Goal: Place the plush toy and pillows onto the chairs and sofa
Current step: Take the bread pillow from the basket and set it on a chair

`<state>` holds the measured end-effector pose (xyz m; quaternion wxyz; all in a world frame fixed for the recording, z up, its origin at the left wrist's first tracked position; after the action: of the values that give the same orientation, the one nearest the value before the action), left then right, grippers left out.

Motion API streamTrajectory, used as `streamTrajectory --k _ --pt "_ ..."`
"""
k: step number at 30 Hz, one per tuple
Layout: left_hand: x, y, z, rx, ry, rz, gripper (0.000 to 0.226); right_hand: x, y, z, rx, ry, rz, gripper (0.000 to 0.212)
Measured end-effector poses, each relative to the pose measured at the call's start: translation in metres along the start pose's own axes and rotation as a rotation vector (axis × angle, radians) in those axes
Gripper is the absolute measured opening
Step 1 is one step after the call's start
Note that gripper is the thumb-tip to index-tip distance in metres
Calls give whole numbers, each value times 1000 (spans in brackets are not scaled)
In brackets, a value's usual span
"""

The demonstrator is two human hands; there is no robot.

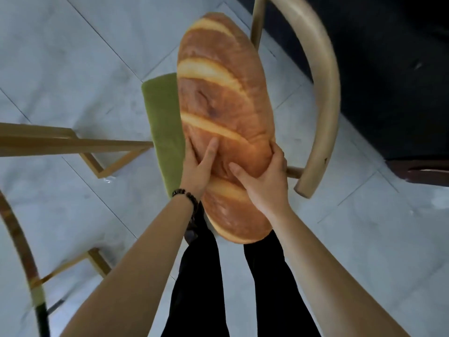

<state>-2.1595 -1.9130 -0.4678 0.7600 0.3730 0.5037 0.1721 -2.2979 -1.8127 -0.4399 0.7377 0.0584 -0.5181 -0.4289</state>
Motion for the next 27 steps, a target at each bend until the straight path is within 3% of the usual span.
streamTrajectory --k 5,9,13,16,18,21,23,27 --pt "-10 -6 9 -79 50 -38 62 34 4 1 -107 19 140 83" --pt "-33 -12 6 -80 12 -97 58 56 -15 20 -162 133 199 89" --pt "-47 -41 -11 110 -216 -51 82 50 -61 34 -26 212 -33 99" --pt "-50 -59 -7 179 -301 -38 79 48 -78 36 -2 156 -137 99" --pt "-51 -72 6 126 -327 -68 70 46 -78 31 -4 159 -141 97" --pt "-63 -92 30 -105 -257 -147 80 43 -72 21 -24 256 -85 99" --pt "-82 -107 30 -219 -165 -167 71 42 -72 16 -26 336 -39 102" --pt "-118 -139 -13 -119 -294 -244 74 36 -77 11 -27 433 -29 103"
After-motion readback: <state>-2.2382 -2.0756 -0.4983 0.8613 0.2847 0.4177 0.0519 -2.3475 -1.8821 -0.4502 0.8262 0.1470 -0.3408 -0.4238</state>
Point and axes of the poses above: each hand's wrist, its own y-axis away from the middle knuckle, its own z-axis out of the back of the hand, x = y × z, the point moved 4 cm from there along -y, towards the middle knuckle, and after that the axes turned 6 degrees about z, right-handed, at the moved point
